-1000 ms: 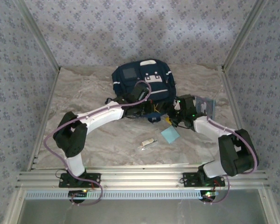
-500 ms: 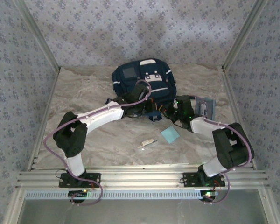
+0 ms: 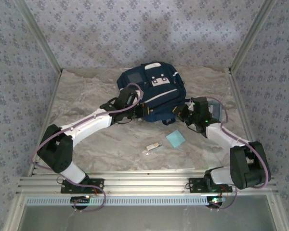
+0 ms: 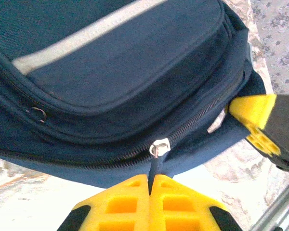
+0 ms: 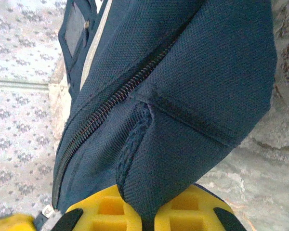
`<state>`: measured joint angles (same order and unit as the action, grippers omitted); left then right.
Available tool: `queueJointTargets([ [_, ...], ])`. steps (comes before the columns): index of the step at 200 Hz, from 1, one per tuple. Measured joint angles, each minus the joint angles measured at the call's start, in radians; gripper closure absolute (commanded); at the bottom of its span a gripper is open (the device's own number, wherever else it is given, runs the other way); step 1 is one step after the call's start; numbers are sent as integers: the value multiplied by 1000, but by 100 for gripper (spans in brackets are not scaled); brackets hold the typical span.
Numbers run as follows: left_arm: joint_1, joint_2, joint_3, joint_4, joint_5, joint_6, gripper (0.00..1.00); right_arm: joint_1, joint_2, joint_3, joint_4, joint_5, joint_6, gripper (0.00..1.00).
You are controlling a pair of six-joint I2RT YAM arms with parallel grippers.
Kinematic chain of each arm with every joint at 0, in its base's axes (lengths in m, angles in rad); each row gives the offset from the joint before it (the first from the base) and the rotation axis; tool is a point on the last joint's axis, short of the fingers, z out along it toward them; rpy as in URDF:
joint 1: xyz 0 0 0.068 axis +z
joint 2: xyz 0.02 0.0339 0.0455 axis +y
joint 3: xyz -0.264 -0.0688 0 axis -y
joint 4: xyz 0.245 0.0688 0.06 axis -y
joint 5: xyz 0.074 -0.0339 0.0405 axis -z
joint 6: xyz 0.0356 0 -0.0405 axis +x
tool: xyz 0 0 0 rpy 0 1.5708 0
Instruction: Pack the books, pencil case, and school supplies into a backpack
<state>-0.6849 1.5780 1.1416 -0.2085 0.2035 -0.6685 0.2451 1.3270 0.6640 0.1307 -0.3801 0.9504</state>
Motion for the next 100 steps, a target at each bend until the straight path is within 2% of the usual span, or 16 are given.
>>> queueJointTargets([
  [16, 42, 0, -18, 3, -5, 18, 100, -7, -5, 12, -42, -13, -29, 100],
  [56, 141, 25, -39, -5, -39, 65, 100, -130, -11, 37, -122, -62, -90, 100],
  [100, 200, 134, -39, 8, -163, 119, 100, -171, -11, 79, -188, -72, -144, 100],
])
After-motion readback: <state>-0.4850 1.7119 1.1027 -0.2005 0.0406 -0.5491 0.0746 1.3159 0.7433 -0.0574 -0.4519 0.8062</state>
